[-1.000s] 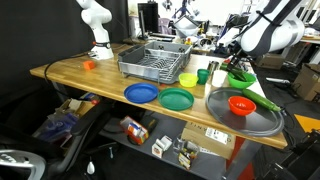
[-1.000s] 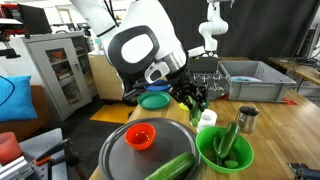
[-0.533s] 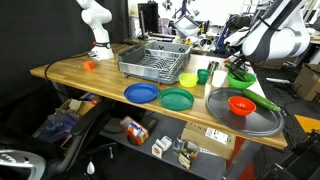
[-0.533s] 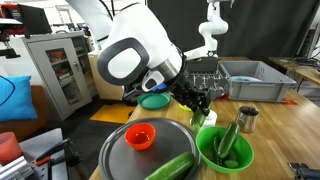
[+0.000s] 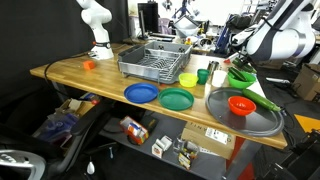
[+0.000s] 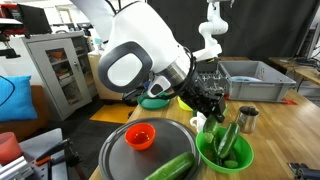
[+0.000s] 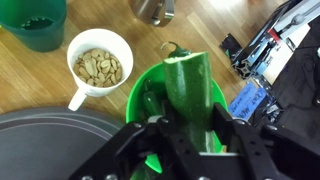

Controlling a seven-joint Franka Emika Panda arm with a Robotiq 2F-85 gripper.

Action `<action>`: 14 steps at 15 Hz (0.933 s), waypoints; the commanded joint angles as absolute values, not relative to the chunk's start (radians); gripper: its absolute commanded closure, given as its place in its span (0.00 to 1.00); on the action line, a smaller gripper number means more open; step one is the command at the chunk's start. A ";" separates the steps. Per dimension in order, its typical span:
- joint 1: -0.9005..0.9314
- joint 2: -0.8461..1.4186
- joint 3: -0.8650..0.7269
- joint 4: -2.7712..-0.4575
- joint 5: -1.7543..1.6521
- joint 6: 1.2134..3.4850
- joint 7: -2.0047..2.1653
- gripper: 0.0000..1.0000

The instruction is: Put the zucchini on the blue plate in the green bowl

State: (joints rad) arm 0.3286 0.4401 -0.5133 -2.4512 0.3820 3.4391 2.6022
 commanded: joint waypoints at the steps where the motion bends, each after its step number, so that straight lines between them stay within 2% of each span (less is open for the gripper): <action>1: 0.287 0.486 -0.482 -2.406 0.399 3.463 2.602 0.83; 14: 0.103 0.596 -0.288 -2.283 0.479 3.449 2.454 0.83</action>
State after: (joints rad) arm 0.1445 0.5750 -0.3252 -2.3161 0.4450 3.4395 2.5149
